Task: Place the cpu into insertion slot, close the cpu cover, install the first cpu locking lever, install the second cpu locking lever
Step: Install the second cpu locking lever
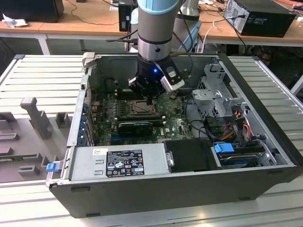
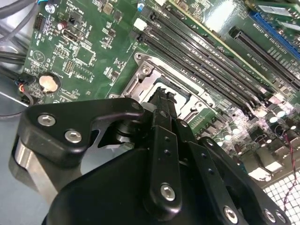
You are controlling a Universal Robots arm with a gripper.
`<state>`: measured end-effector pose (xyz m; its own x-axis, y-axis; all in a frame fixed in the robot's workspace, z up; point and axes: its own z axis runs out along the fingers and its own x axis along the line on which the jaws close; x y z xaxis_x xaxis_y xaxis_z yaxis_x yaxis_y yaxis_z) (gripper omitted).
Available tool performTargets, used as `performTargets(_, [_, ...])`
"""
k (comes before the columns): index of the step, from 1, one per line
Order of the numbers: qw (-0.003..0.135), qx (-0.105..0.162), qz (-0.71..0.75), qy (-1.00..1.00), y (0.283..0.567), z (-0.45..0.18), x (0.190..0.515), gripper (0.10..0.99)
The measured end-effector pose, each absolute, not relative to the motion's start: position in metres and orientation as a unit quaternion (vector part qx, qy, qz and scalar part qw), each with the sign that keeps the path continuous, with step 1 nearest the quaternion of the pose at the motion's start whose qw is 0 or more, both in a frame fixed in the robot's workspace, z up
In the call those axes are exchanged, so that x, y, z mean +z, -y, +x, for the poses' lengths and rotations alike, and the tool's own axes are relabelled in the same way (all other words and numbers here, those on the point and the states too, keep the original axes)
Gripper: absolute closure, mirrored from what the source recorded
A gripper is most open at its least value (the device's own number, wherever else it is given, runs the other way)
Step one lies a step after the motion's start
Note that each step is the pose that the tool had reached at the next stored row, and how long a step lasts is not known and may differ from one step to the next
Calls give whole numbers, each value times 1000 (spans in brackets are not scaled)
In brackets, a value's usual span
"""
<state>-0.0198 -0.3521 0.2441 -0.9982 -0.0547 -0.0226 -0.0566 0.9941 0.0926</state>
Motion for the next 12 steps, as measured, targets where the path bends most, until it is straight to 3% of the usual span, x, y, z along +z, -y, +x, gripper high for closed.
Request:
performTargets(7, [10,49,-28,-998,361,-20,247,980])
performTargets(12, [9,70,-28,-997,371,-20,243,980])
